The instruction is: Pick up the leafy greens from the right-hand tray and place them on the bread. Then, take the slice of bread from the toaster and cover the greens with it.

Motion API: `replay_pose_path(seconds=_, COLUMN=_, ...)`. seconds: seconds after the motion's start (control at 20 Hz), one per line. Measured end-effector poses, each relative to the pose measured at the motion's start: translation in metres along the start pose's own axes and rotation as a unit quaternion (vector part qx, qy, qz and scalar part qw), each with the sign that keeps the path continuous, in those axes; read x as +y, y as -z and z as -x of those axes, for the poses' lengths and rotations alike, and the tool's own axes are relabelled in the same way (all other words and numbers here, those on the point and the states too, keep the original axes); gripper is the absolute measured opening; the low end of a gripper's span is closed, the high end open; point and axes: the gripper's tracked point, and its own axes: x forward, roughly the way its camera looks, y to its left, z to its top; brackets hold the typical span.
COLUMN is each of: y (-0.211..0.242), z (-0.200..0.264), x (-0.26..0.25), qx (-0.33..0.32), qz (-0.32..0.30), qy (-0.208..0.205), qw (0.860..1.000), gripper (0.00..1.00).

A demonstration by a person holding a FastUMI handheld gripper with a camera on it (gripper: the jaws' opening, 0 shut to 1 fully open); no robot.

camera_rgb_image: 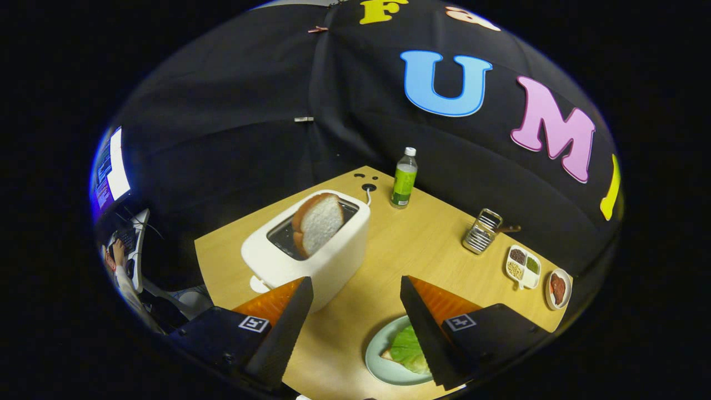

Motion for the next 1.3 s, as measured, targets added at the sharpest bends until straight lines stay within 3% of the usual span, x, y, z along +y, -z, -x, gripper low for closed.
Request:
replay_pose_path(seconds=0.55, y=-0.037, z=-0.044, x=0.052, qx=-0.008, qz=0.021, qy=-0.034, qw=0.999, gripper=0.98)
replay_pose_path(seconds=1.3, y=-0.048, z=-0.107, x=0.050, qx=-0.011, qz=-0.015, qy=-0.004, qw=1.000, gripper=0.95)
